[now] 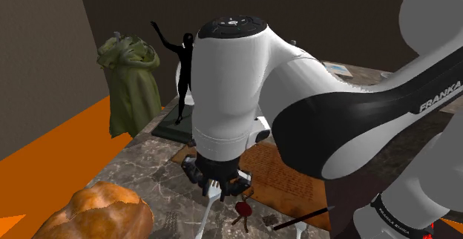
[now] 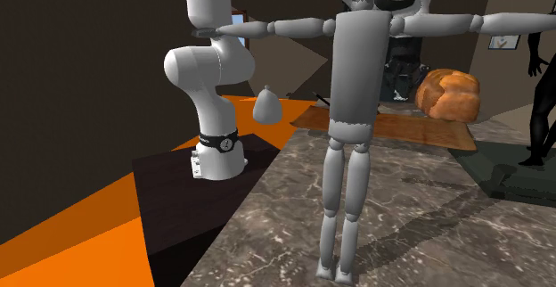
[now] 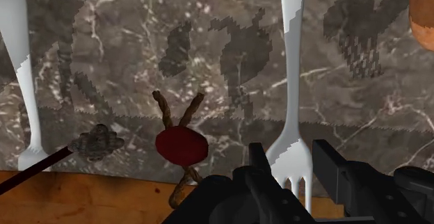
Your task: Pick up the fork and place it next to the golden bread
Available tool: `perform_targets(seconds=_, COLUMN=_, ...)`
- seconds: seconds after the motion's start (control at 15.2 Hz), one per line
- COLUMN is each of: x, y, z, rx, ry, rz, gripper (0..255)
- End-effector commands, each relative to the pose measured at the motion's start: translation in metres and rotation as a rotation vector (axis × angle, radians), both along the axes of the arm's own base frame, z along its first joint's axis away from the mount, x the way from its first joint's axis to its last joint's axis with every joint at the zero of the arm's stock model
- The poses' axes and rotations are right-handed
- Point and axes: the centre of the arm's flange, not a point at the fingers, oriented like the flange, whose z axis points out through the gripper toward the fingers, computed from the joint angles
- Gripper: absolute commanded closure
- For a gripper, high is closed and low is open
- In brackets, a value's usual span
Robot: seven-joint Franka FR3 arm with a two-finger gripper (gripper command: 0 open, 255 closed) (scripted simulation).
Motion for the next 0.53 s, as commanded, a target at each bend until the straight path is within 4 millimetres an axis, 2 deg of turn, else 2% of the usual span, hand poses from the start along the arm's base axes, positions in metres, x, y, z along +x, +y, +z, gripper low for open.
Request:
perform_targets(seconds=0.0, x=-0.001, y=-0.001, z=-0.011, rx=0.0, ry=0.0, rz=0.0, gripper=255)
perform_targets(seconds=0.46, x=-0.001, y=-0.001, z=-0.048, rx=0.0, ry=0.0, rz=0.0, gripper=255)
